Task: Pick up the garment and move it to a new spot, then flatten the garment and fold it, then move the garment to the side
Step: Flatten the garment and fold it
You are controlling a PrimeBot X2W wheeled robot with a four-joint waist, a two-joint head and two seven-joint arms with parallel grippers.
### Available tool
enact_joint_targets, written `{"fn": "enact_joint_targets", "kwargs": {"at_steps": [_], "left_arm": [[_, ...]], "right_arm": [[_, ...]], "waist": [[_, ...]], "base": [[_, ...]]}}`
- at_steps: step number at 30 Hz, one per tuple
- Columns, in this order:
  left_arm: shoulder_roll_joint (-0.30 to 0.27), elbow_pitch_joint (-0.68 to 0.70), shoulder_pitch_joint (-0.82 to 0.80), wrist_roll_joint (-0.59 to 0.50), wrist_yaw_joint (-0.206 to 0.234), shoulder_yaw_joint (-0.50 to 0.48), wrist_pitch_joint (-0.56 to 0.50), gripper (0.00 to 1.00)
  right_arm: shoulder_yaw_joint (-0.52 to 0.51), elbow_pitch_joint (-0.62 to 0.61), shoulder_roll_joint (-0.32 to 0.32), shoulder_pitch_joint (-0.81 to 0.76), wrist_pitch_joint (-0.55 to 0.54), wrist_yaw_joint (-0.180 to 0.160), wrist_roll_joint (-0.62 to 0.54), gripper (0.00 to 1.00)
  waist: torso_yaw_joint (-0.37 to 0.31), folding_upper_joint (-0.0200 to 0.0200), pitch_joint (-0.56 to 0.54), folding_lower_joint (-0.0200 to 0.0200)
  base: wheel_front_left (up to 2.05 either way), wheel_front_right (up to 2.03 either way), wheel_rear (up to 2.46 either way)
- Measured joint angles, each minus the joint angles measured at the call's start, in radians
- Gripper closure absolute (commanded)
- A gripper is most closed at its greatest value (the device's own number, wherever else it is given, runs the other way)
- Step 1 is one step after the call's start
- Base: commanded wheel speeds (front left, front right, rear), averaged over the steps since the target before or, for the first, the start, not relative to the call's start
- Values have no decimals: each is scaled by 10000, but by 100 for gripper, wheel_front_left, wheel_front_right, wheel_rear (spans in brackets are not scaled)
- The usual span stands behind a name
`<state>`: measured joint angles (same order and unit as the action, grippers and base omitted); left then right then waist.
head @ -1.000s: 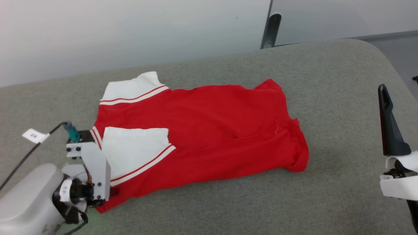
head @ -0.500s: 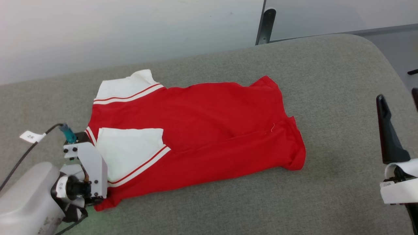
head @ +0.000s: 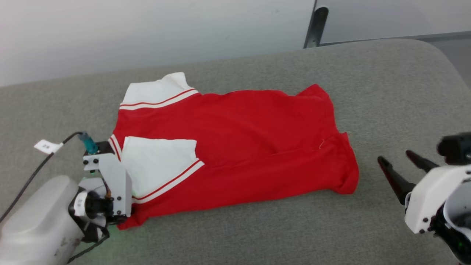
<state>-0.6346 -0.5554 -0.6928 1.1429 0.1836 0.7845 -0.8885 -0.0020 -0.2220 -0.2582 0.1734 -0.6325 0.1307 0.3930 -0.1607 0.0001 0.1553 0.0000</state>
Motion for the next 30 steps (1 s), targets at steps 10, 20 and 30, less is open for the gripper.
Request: {"fn": "enact_joint_targets", "kwargs": {"at_steps": [10,20,30], "left_arm": [[560,21,-617,-303,-178,291,-6,100],[947,33,-1238,-460,-353,382,13,100],[1310,-359,-1504,-339,-614,276,186,100]], "right_arm": [[472,2661,-188,1580,-2406,-2,226,0],[700,5032,6,2683,-3055,-2,336,0],[1114,6044,-299,3500,-2984,-2,481,100]], "waist": [[620,0,372,0],[1120,0,1032,0],[1418,0,1346,0]], "base": [[0,0,0],[0,0,0],[0,0,0]]}}
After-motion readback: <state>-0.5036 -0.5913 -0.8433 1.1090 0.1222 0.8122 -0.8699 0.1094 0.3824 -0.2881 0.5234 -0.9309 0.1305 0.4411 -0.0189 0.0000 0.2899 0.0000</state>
